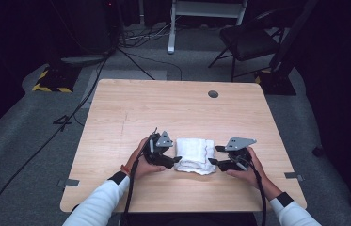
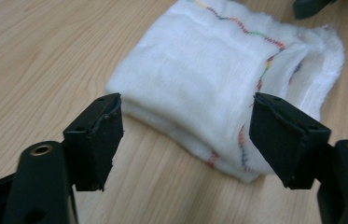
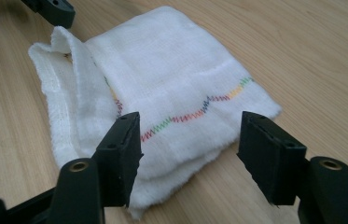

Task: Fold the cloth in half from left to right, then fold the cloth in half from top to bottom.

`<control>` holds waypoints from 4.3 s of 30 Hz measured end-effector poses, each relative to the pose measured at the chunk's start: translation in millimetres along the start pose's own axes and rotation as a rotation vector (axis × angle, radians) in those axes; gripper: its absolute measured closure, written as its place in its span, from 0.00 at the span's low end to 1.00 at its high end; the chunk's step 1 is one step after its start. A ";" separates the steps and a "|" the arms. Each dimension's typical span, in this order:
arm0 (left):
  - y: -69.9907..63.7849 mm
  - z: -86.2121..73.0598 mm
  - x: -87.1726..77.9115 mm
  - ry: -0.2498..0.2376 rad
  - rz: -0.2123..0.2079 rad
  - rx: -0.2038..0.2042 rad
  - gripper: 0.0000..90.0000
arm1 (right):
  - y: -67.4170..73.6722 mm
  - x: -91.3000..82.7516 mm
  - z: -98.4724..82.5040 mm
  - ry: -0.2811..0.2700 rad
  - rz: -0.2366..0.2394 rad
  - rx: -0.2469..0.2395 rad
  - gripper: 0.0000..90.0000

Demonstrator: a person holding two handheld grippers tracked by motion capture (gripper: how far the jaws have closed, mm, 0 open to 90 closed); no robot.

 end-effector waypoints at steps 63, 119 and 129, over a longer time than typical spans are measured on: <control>6.5 -82.1 -78.0 0.217 0.280 0.061 0.20 | -56.9 -48.7 -57.2 0.105 -0.189 -0.057 0.32; 27.0 -157.5 -121.9 0.029 0.225 -0.261 0.17 | -105.4 -79.7 -139.1 0.116 -0.289 0.301 0.20; 28.9 -157.0 -121.8 0.028 0.233 -0.262 0.17 | -105.4 -79.7 -139.1 0.117 -0.289 0.302 0.20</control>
Point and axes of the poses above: each handheld gripper's, and its own axes: x roughly forward along the jaws, z roughly out of its top, y roughly to its left, the point moved 9 cm from there along x, roughly forward along the jaws, and after that the axes turned 12 degrees about -z, right-handed, at the moved point
